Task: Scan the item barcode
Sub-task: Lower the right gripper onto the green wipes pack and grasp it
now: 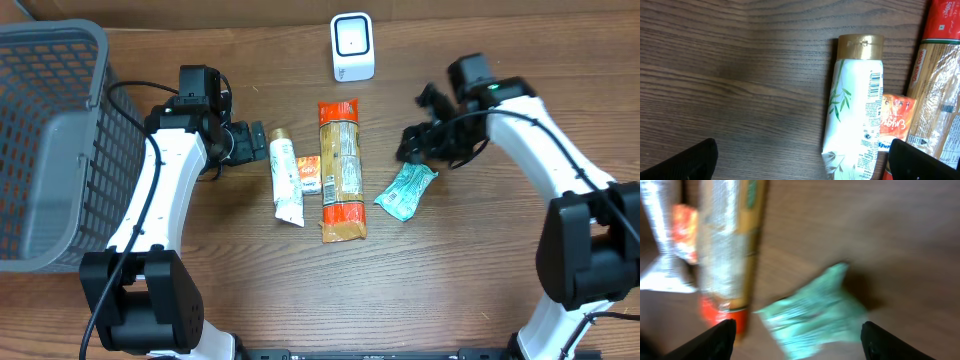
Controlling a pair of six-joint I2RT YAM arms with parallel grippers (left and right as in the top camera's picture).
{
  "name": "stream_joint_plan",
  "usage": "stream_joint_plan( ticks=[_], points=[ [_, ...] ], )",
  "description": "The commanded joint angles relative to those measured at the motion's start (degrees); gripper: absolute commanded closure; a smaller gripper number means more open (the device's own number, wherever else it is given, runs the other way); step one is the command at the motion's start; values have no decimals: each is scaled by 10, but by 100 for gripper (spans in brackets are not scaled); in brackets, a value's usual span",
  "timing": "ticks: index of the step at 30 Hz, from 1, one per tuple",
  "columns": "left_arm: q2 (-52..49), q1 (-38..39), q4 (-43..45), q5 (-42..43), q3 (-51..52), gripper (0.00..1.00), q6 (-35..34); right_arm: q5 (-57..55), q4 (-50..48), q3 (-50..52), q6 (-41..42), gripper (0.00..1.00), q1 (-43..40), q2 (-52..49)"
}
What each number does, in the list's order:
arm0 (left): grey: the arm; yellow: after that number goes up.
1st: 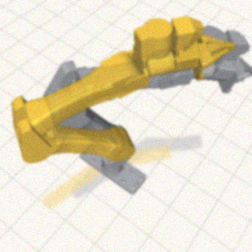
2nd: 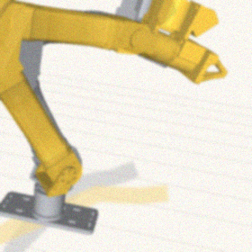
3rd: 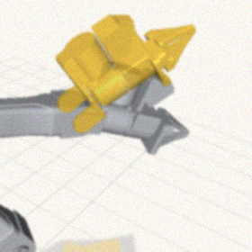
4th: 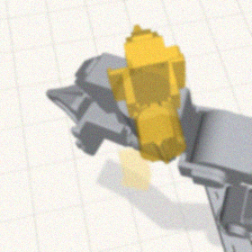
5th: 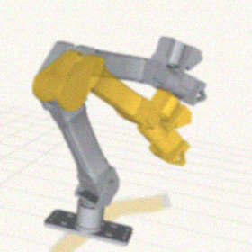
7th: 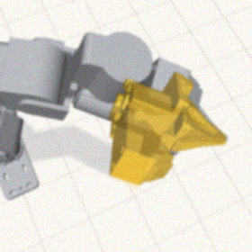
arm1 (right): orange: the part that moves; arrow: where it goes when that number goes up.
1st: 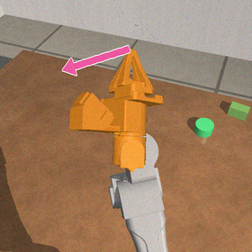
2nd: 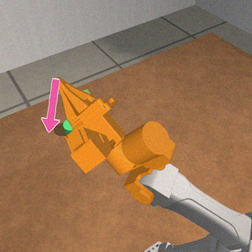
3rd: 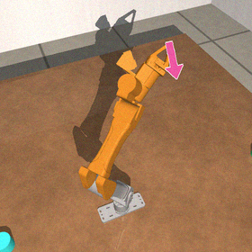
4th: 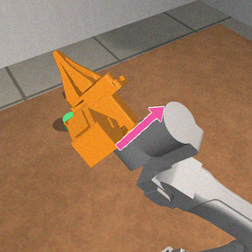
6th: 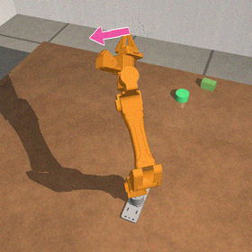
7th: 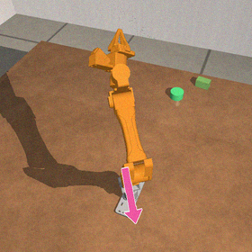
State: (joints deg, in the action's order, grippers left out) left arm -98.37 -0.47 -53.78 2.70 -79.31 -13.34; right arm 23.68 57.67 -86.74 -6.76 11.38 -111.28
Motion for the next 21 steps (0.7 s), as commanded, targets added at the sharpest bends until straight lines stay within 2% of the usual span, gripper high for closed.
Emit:
stream_joint_plan(
  ticks=[1,5,11,19,21],
  points=[
    [5,1,2,-4,-7,0,11,-37,-10,-6,-161,19,-26,-11],
    [5,1,2,-4,-7,0,11,9,-24,-6,-218,22,-35,-50],
    [5,1,2,-4,-7,0,11,91,-18,-6,-249,25,-34,-90],
    [5,1,2,-4,-7,0,11,96,-3,30,-246,33,-36,-94],
    [5,1,2,-4,-7,0,11,100,-2,43,-245,38,-36,-94]
  ],
)
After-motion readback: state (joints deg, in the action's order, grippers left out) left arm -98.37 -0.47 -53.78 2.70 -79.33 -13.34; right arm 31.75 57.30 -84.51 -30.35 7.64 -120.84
